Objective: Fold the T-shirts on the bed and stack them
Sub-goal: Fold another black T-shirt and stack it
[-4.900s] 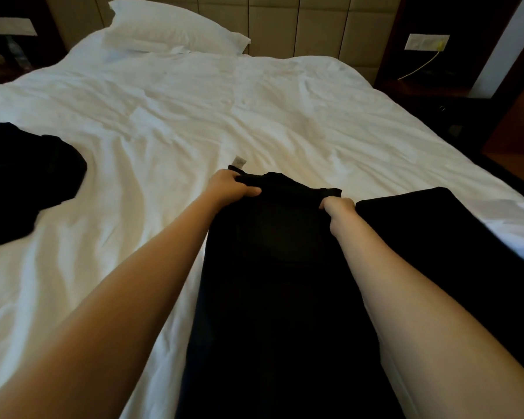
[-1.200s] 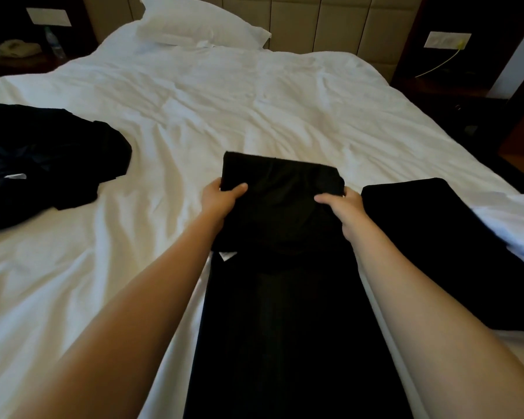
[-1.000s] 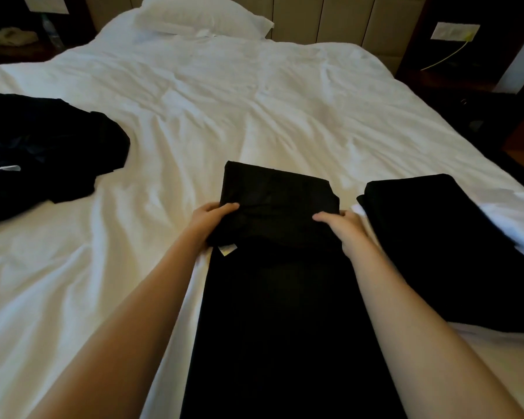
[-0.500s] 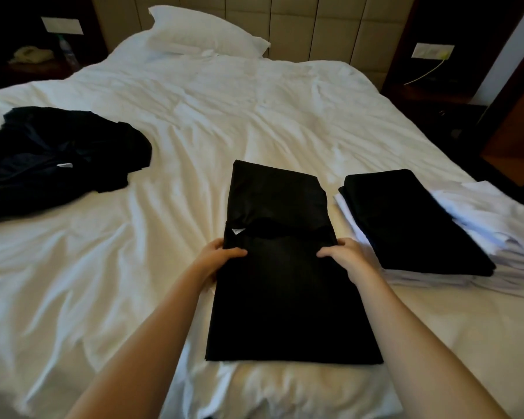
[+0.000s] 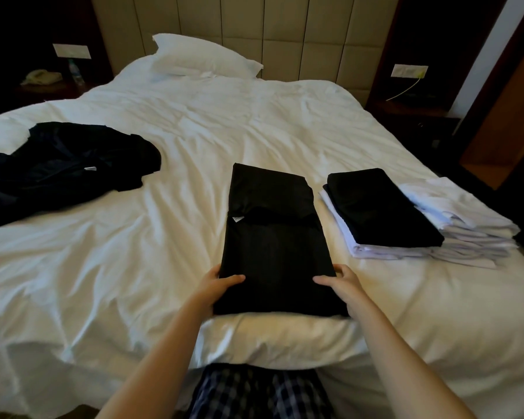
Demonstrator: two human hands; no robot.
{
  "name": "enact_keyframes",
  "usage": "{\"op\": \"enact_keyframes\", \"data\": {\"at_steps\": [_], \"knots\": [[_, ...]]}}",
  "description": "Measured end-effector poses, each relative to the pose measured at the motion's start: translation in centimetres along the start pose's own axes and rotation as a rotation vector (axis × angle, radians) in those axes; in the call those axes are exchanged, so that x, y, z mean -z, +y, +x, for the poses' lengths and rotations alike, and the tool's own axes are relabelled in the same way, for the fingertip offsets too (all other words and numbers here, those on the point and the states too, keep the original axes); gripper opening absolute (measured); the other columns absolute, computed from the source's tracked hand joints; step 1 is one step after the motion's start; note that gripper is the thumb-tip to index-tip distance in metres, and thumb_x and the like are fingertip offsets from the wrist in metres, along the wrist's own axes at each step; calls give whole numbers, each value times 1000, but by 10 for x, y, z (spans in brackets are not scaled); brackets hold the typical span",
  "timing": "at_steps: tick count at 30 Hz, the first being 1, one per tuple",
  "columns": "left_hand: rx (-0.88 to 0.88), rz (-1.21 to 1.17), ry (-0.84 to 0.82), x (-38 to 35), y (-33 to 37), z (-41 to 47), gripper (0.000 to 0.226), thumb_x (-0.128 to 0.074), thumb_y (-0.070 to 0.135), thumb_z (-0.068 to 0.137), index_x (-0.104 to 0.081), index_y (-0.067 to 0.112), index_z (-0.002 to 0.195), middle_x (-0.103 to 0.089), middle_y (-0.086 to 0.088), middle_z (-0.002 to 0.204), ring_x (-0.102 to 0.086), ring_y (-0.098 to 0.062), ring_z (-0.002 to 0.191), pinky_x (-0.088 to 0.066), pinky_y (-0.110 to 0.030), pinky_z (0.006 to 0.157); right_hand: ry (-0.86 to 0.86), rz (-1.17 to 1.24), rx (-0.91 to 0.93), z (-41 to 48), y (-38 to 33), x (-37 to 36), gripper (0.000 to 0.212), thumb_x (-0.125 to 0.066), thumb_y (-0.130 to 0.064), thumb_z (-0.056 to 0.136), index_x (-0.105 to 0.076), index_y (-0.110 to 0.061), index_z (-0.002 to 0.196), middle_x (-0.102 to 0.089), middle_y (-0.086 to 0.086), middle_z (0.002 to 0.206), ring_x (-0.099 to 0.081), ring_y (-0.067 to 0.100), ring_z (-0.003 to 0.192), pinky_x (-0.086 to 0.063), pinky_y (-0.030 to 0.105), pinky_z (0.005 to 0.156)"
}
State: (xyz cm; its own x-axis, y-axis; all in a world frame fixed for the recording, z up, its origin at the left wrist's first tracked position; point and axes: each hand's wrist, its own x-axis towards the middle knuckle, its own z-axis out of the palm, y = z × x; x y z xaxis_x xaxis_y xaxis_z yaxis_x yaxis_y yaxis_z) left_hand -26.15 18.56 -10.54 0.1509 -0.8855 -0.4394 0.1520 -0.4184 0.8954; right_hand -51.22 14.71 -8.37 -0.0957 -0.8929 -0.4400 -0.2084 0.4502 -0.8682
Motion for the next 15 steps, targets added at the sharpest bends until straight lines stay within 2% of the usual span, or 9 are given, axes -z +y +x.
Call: {"op": "enact_keyframes", "data": {"at_steps": [3, 5, 7, 9, 11, 13, 15], "knots": [[-8, -35, -8, 3, -13, -7, 48, -67, 5, 83, -49, 10, 127, -59, -13, 123, -61, -28, 103, -51, -39, 85, 13, 45, 48, -10, 18, 4, 48, -71, -10, 81, -47, -13, 122, -57, 7, 119, -55, 20, 98, -45, 31, 84], [-103, 23, 54, 3, -20, -14, 55, -68, 6, 83, -44, 13, 133, -54, -6, 129, -57, -25, 108, -49, -37, 90, 17, 80, 96, -18, 27, 6, 53, -69, -9, 83, -44, -16, 129, -52, 2, 129, -53, 19, 105, -48, 34, 87], [-241, 126, 131, 2, -24, -23, 62, -64, 7, 87, -36, 23, 139, -47, 6, 128, -55, -18, 108, -48, -30, 89, -23, 93, 156, -25, 31, 9, 57, -64, -9, 88, -39, -25, 137, -37, -11, 133, -48, 18, 112, -55, 36, 77], [-310, 116, 82, 5, -23, -31, 49, -51, 0, 92, -42, 31, 129, -58, 3, 110, -60, -14, 90, -50, -23, 75, -107, 85, 192, -30, 29, 15, 48, -51, -4, 93, -44, -31, 132, -35, -9, 127, -50, 18, 104, -56, 34, 62], [-297, 107, 6, 15, -20, -33, 46, -37, -11, 90, -57, 26, 108, -63, -11, 95, -60, -18, 77, -50, -22, 64, -200, 54, 196, -31, 23, 23, 48, -33, 7, 89, -59, -27, 112, -46, 5, 118, -52, 21, 91, -54, 32, 56], [-310, 217, -53, 29, -18, -32, 55, -32, -21, 82, -65, 22, 92, -63, -12, 97, -60, -24, 87, -50, -25, 70, -254, -62, 210, -27, 19, 31, 58, -26, 18, 77, -63, -21, 99, -53, 12, 109, -51, 25, 90, -50, 26, 59], [-397, 498, -77, 39, -16, -31, 67, -34, -27, 74, -65, 31, 91, -65, -1, 100, -62, -22, 96, -51, -31, 83, -268, -267, 291, -23, 18, 37, 69, -25, 26, 70, -63, -24, 101, -56, 5, 110, -52, 19, 101, -46, 13, 67]]}}
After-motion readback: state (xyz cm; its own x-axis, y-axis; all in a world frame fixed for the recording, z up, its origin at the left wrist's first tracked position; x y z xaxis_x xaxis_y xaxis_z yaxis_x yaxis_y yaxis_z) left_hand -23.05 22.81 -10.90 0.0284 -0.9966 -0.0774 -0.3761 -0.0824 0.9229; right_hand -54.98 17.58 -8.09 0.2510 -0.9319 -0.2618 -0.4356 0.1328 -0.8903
